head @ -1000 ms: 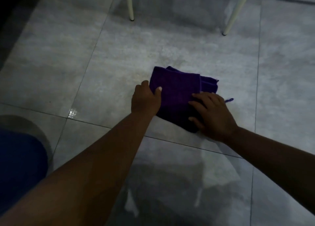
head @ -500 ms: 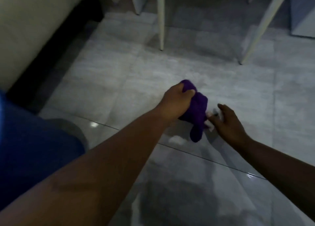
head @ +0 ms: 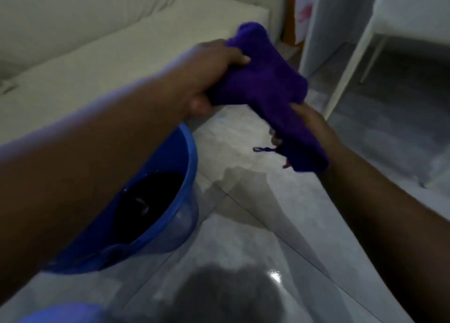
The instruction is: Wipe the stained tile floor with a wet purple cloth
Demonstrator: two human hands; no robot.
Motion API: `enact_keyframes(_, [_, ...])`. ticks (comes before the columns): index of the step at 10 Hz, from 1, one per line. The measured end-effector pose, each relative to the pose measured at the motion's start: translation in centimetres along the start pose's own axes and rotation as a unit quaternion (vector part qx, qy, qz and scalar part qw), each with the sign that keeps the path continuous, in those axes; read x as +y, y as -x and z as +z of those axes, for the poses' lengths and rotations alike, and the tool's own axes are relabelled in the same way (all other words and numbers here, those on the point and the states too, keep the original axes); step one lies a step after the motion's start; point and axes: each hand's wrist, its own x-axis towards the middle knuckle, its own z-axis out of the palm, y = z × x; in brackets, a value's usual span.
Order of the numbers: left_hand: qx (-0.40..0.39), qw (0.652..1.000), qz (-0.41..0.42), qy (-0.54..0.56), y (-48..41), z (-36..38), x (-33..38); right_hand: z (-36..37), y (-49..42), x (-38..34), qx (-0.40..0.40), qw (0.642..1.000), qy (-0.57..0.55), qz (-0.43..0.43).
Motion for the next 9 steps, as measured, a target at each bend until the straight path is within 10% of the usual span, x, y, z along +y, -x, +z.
enact_keyframes(1, [0.075,0.997,-0.013,0.019,2.2,-7.6,-1.0,4.4,-0.5,-2.0,-0.041,0.992,0.046,-0.113])
enact_keyframes(3, [0.15,0.978,-0.144,0.0,7.4,-15.7,-8.7,10.0,-0.7,1.6,-0.087,0.94,0.323,-0.069])
enact_keyframes(6, [0.034,0.93,-0.278,-0.239,7.1,-17.2,-13.4,5.1,-1.7,7.1,0.005,0.884,0.456,-0.099])
enact_keyframes(9, [0.138,0.87,0.141,-0.451,3.1,-12.0,-11.9,-3.1,-1.5,8.4,0.074,0.857,0.5,-0.098])
